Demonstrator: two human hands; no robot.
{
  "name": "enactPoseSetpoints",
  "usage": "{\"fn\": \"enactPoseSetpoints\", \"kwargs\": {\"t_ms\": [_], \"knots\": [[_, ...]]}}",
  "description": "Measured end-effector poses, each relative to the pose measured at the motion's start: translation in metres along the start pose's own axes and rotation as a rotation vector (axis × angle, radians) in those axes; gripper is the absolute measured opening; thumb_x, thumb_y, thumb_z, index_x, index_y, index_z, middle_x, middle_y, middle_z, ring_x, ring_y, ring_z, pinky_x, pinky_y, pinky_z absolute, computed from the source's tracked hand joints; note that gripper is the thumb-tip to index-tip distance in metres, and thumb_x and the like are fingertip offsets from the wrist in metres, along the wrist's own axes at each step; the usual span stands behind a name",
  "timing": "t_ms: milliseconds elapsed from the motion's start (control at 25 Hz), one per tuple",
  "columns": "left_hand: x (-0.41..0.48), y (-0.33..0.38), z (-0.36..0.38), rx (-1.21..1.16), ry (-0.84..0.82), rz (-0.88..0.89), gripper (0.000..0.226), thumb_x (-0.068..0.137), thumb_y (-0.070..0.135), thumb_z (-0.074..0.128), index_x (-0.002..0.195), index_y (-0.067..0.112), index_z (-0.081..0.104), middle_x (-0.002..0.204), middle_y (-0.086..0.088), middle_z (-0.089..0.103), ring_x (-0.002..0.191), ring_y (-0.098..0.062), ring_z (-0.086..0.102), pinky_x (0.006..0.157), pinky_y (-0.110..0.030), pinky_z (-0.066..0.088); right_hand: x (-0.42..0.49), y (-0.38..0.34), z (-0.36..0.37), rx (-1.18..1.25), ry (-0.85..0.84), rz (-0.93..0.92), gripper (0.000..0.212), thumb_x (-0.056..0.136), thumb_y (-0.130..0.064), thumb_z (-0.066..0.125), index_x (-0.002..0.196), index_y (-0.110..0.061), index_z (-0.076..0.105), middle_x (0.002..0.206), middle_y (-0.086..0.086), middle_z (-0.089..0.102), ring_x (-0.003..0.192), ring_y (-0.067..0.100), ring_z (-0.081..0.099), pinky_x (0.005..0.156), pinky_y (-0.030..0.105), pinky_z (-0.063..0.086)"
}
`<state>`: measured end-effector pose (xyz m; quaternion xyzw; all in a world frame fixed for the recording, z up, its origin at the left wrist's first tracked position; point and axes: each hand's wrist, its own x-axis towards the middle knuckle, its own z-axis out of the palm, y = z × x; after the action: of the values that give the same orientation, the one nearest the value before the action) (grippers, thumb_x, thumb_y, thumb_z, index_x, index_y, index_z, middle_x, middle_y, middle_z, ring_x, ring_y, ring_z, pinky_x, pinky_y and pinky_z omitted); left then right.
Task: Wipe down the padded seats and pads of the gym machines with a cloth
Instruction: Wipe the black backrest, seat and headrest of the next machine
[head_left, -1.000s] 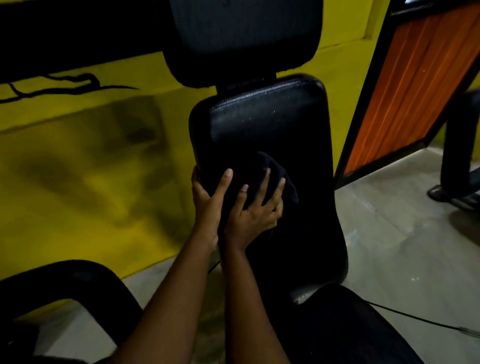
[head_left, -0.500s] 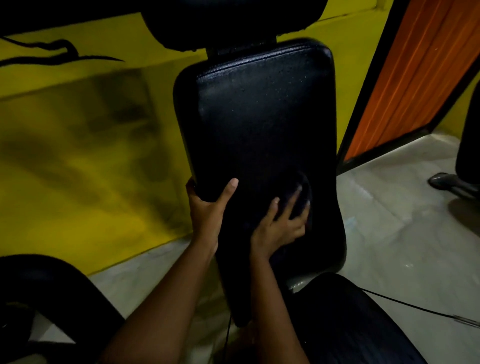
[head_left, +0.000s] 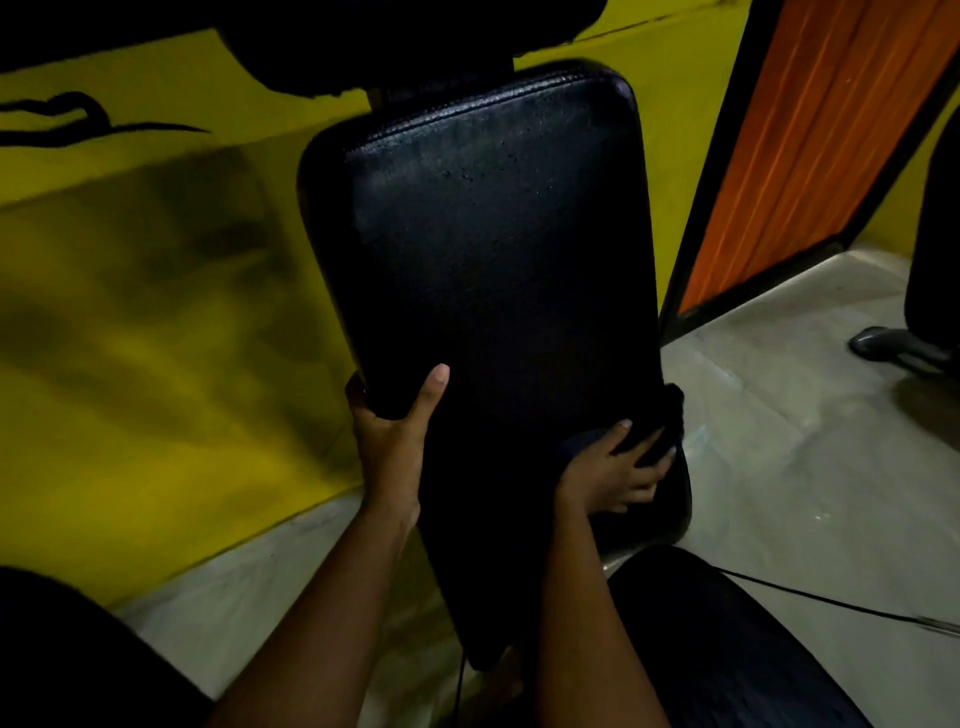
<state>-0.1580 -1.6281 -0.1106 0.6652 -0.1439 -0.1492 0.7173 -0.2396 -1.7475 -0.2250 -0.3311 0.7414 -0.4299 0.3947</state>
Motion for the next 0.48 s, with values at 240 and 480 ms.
{"fn": "enactPoseSetpoints", "kwargs": {"t_ms": [240,480], "knots": [[0.001,-0.010,-0.010,0.040,-0.072,0.032,0.087,0.069,0.040,0.073,0.141,0.015,0.032,0.134,-0.001,0.052,0.119,-0.015,0.055,0.098,-0.036,0.049,-0.126,-0.005,-0.004,-0.004,-0.064,-0.500,0.059,0.092,-0.051,0.033,0.142,-0.019,0.040,0.149,0.016,0.033,0.122,0.033,0.034,0.100,0.038,0.032],[-0.018,-0.073,-0.017,0.171,-0.004,0.067,0.070,0.062,0.029,0.082,0.120,0.019,0.044,0.114,0.008,0.058,0.106,-0.006,0.059,0.094,-0.030,0.052,-0.115,0.074,-0.003,0.020,-0.184,-0.564,0.056,0.091,-0.048,0.035,0.144,-0.036,0.023,0.154,0.004,0.023,0.127,0.022,0.026,0.101,0.034,0.024]]}}
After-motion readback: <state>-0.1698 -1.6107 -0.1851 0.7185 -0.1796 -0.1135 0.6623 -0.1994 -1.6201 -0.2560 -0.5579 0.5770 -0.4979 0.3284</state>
